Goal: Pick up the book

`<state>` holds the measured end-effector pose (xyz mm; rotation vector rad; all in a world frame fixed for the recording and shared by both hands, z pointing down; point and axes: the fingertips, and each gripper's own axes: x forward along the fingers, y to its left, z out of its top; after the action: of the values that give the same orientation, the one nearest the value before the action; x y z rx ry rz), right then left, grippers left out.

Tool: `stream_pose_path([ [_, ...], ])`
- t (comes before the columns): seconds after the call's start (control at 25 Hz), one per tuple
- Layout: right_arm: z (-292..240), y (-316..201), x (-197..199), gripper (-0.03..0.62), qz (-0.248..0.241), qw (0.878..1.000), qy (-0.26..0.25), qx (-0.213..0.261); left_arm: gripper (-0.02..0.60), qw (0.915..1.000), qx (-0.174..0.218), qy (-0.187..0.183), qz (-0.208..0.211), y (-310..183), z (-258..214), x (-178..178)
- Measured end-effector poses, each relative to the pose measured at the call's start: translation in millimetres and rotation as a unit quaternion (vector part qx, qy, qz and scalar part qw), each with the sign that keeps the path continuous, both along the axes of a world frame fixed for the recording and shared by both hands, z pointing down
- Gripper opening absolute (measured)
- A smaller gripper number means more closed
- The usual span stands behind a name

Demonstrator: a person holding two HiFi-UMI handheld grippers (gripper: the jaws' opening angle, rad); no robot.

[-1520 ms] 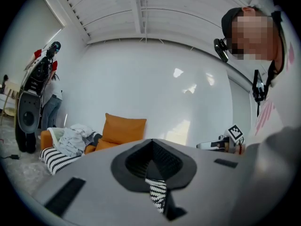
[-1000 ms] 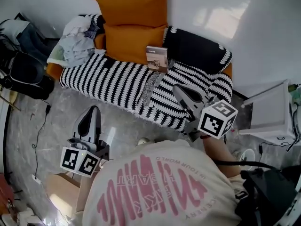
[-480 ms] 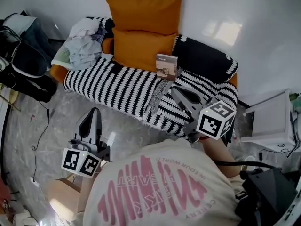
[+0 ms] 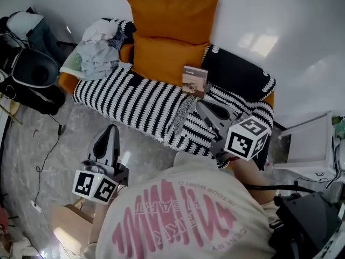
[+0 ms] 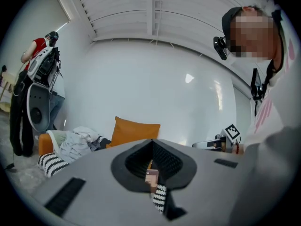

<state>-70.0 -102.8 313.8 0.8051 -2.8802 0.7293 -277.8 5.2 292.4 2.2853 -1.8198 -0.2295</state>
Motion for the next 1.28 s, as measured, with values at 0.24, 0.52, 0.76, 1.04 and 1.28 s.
stream_pose_path([
  [0.24, 3.3, -22.9, -10.6, 0.009, -0.025, 1.0, -0.004, -0.008, 0.006, 0.9996, -0.006, -0.006, -0.027, -5.2, -1.1, -4.3],
  [0.52, -6.2, -50.1, -39.7, 0.009, -0.088, 0.996, -0.008, 0.002, 0.006, 0.9966, -0.012, -0.012, -0.081, -9.8, -5.3, -12.6],
  [0.76, -4.2, -76.4, -44.7, 0.009, -0.11, 0.994, -0.012, -0.005, 0.006, 0.9935, -0.024, -0.01, -0.111, -17.8, -2.5, -11.3],
  [1.04, 7.8, -103.3, -48.8, 0.009, -0.134, 0.991, -0.01, -0.026, 0.006, 0.9902, -0.052, -0.005, -0.13, -35.2, 4.4, -0.9],
  [1.28, 31.6, -123.3, -47.5, 0.009, -0.143, 0.989, 0.0, -0.038, 0.006, 0.9824, -0.079, 0.002, -0.169, -35.4, 22.5, -7.2],
])
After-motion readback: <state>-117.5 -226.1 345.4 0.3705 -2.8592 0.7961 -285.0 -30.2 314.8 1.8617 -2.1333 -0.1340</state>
